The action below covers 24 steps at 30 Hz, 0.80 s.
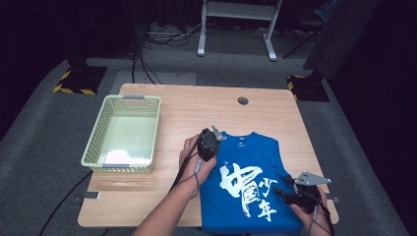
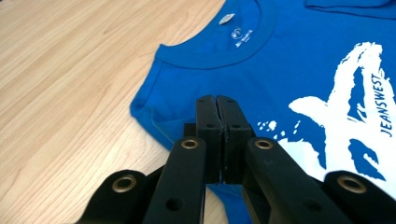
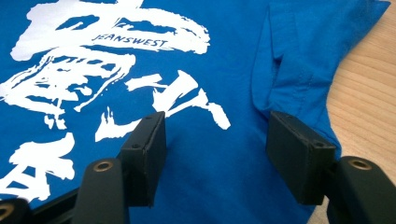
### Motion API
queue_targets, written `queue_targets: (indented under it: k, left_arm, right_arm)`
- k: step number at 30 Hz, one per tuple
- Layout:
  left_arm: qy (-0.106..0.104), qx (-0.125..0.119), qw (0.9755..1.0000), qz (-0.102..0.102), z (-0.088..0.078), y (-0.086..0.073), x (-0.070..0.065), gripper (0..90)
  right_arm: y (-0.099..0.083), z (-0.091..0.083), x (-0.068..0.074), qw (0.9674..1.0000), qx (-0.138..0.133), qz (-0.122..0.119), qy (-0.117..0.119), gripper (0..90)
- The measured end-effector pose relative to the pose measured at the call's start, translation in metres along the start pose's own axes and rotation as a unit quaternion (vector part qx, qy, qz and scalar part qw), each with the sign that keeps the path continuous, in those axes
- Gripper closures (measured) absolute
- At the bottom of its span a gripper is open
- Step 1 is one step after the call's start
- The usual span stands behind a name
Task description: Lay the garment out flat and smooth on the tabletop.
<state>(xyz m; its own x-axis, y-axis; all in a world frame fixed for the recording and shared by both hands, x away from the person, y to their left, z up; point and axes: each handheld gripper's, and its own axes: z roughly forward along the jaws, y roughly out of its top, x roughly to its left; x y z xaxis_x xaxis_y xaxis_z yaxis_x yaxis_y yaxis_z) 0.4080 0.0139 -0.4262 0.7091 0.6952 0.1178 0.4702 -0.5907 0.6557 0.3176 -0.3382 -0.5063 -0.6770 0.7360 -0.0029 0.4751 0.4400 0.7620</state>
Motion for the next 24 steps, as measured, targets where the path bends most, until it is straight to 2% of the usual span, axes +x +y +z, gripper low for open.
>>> queue_targets:
  k: [5,12,20,24]
  left_arm:
    - [0.013,0.000,0.9999,-0.005,-0.004,-0.009,0.007,88.1]
    - [0.034,0.012,0.9993,-0.010,-0.008,-0.018,0.018,88.1]
    - [0.065,0.038,0.9970,-0.022,-0.009,-0.029,0.030,88.1]
    - [0.081,0.039,0.9954,-0.033,-0.012,-0.040,0.035,85.8]
  right_arm:
    - [0.000,0.000,0.000,1.0000,0.000,0.000,0.000,38.4]
    - [0.000,0.000,0.000,1.0000,0.000,0.001,0.000,38.4]
    - [0.001,0.000,0.001,1.0000,0.000,0.005,-0.003,38.4]
    - [0.001,0.000,0.001,1.0000,0.001,0.005,-0.004,38.4]
